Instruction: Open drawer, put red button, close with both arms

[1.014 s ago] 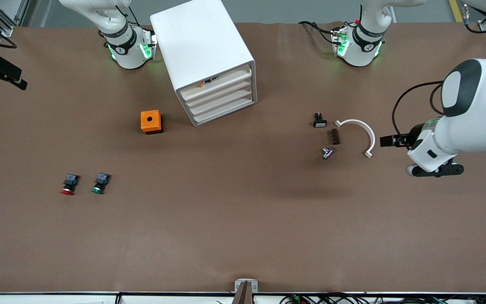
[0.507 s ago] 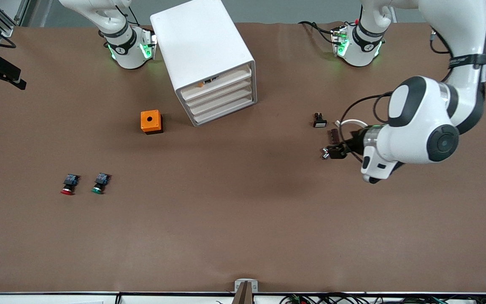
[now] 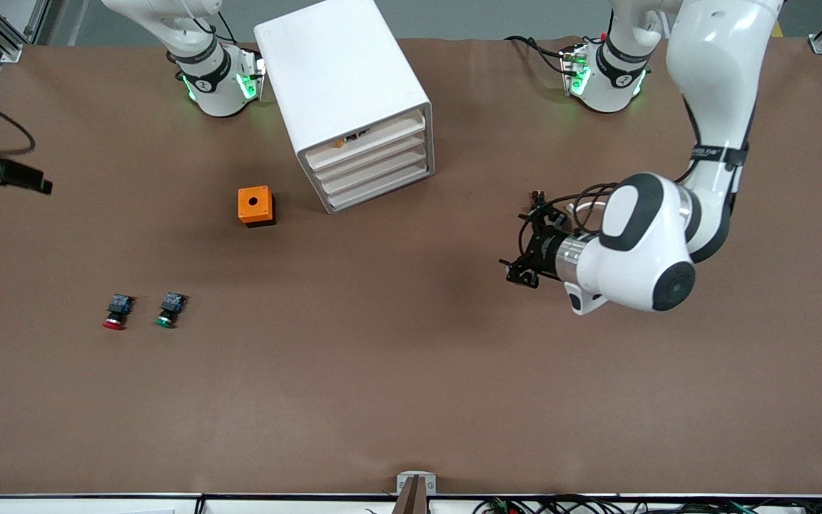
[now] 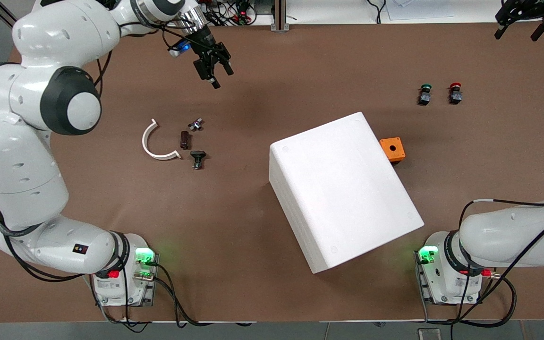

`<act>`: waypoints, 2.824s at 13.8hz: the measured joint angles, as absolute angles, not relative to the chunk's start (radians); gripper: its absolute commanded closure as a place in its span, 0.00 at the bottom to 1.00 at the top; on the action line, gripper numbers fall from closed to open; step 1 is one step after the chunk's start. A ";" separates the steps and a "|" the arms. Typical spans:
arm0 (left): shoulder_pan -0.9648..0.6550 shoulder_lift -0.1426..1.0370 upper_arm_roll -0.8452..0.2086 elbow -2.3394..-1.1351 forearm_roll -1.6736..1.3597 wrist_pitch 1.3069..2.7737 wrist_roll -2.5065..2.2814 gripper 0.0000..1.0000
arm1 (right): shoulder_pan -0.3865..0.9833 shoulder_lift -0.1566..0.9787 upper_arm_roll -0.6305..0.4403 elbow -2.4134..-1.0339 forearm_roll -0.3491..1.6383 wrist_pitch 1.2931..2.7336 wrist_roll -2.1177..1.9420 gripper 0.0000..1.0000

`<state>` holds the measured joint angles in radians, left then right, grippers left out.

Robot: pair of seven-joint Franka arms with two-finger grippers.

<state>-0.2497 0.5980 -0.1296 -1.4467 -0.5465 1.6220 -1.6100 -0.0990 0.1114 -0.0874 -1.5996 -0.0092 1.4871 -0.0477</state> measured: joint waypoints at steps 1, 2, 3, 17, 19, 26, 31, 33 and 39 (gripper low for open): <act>-0.251 0.622 -0.145 -1.441 -0.559 1.622 -1.706 0.00 | -0.113 0.153 -0.088 -1.580 -0.009 1.511 -0.057 0.00; -0.253 0.646 -0.159 -1.439 -0.573 1.622 -1.802 0.00 | -0.122 0.178 -0.089 -1.572 -0.009 1.550 -0.070 0.00; -0.256 0.673 -0.170 -1.436 -0.586 1.622 -1.889 0.00 | -0.129 0.191 -0.089 -1.579 -0.009 1.596 -0.074 0.00; -0.452 0.902 -0.215 -1.389 -0.900 1.418 -2.249 0.13 | -0.207 0.452 -0.090 -1.861 -0.008 2.330 -0.079 0.00; -0.475 0.908 -0.215 -1.389 -0.920 1.404 -2.250 0.34 | -0.206 0.505 -0.087 -1.861 -0.007 2.370 -0.064 0.00; -0.501 0.938 -0.216 -1.389 -0.946 1.392 -2.249 0.50 | -0.197 0.567 -0.074 -1.862 -0.007 2.401 0.002 0.00; -0.539 0.941 -0.238 -1.389 -0.949 1.379 -2.250 0.67 | -0.197 0.592 -0.074 -1.898 -0.007 2.482 0.012 0.00; -0.549 0.946 -0.239 -1.389 -0.949 1.379 -2.250 0.75 | -0.197 0.594 -0.074 -1.905 -0.007 2.483 0.013 0.00; -0.548 0.953 -0.235 -1.390 -0.949 1.377 -2.249 0.95 | -0.197 0.595 -0.072 -1.913 -0.004 2.482 0.014 1.00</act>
<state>-0.5483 0.9525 -0.2347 -1.3898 -0.9489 1.3770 -2.2495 -0.1966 0.5948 -0.0724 -1.9129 -0.0044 2.4822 0.0143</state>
